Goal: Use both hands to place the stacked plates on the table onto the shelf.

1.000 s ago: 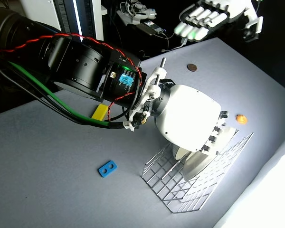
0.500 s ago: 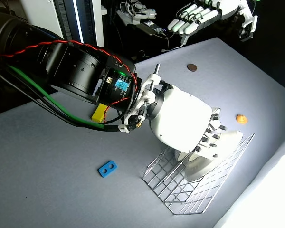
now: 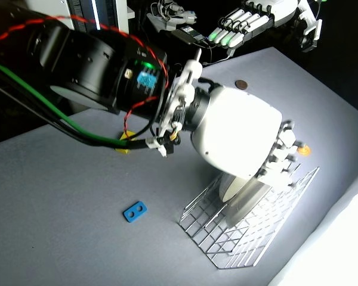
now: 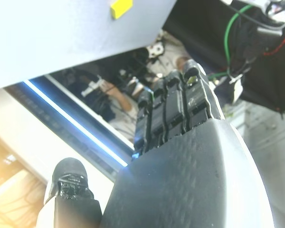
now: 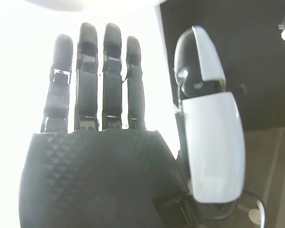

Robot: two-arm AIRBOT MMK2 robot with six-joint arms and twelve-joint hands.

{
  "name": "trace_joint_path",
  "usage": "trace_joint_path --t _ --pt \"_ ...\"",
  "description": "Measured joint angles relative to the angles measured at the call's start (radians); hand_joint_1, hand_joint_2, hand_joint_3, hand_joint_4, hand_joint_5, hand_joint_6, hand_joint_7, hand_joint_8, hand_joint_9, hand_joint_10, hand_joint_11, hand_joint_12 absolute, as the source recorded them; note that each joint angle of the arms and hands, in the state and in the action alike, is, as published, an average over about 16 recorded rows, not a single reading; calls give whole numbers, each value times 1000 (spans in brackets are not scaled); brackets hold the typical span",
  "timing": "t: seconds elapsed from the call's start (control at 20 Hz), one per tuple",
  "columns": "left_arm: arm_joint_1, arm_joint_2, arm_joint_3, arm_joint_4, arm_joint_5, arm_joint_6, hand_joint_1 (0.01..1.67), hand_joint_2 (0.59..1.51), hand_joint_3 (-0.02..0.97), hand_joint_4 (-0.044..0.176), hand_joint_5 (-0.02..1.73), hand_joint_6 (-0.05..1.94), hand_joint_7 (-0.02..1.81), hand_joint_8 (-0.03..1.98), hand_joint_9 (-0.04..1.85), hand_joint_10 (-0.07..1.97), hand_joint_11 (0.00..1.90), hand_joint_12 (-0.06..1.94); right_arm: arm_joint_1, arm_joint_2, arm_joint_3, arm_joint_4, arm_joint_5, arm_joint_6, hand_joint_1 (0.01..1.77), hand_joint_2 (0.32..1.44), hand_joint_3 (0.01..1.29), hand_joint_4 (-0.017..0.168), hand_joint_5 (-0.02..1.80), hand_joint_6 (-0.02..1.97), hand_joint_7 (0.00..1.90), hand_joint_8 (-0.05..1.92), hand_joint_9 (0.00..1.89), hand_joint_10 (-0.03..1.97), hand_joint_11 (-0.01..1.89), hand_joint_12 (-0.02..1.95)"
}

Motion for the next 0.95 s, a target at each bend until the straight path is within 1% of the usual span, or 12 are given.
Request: trace_joint_path --t 0.15,0.25,0.3,0.45,0.6,0.8,0.95 --pt "0 0 -2 5 -3 -1 19 1123 17 6 252 36 273 35 239 51 43 422 3 31 -67 -95 29 1 835 1097 16 -2 629 40 711 22 623 27 187 930" --pt "0 1 -5 5 -6 -2 20 1125 17 10 366 141 408 159 371 179 140 622 -5 56 -115 -164 47 2 748 1088 16 -2 658 98 730 93 644 99 248 1015" --pt "0 1 -7 5 -7 -3 19 1124 17 18 440 239 490 258 456 277 213 733 -11 69 -139 -200 55 2 704 1080 16 -2 683 181 750 182 669 189 302 1071" --pt "0 2 -10 5 -11 -6 20 1124 17 49 652 547 735 550 711 571 459 1061 -37 111 -213 -302 80 3 560 1055 15 -2 789 525 843 530 783 544 515 1244" --pt "-1 3 -14 5 -14 -8 91 1157 15 80 862 874 991 880 982 910 736 1409 -72 154 -280 -372 96 3 458 1081 15 -1 919 877 965 883 930 900 757 1443" --pt "-1 5 -18 4 -16 -9 138 1168 13 107 1055 1189 1213 1192 1221 1228 999 1651 -102 186 -321 -402 97 3 313 1088 15 -1 1034 1191 1069 1205 1056 1227 972 1651" --pt "-1 5 -20 4 -18 -10 176 1174 12 139 1232 1532 1401 1523 1421 1558 1273 1858 -124 211 -344 -421 97 2 272 1087 14 -1 1139 1547 1161 1566 1169 1594 1174 1869"
